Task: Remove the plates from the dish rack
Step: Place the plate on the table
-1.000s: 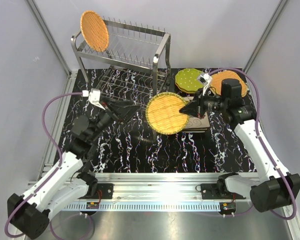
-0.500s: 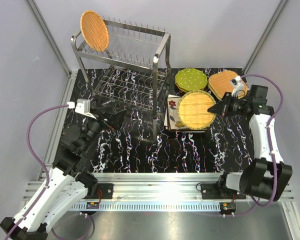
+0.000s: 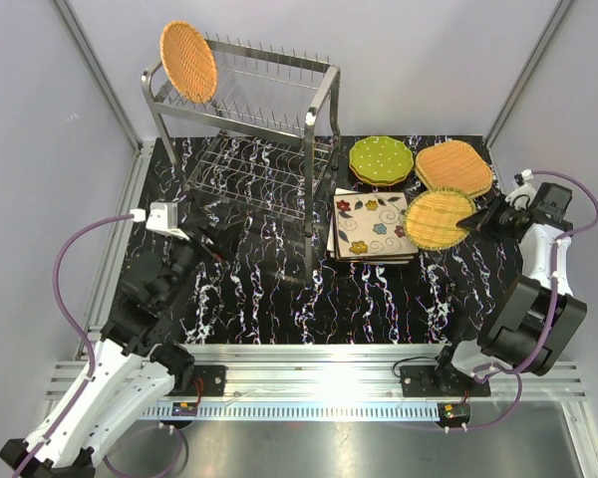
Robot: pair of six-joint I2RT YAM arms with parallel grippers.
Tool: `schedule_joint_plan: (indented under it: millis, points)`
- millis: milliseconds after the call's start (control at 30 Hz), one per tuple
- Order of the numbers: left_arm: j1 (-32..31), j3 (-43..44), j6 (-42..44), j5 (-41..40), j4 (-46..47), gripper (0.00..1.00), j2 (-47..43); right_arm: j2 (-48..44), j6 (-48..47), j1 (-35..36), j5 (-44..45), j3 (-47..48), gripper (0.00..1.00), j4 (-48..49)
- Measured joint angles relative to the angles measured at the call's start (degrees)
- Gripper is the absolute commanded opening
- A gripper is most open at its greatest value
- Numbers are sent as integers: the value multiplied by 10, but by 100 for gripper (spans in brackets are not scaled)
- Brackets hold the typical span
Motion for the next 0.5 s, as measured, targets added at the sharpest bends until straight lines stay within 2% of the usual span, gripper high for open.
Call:
schedule_joint_plan:
  millis: [267,500]
  points:
    - [0,0,9,-29,-7,99,-3,2,67,-4,111,-25,0,31]
    - [1,0,10,-42,-7,99,-1,9,132,-8,136,-39,0,58]
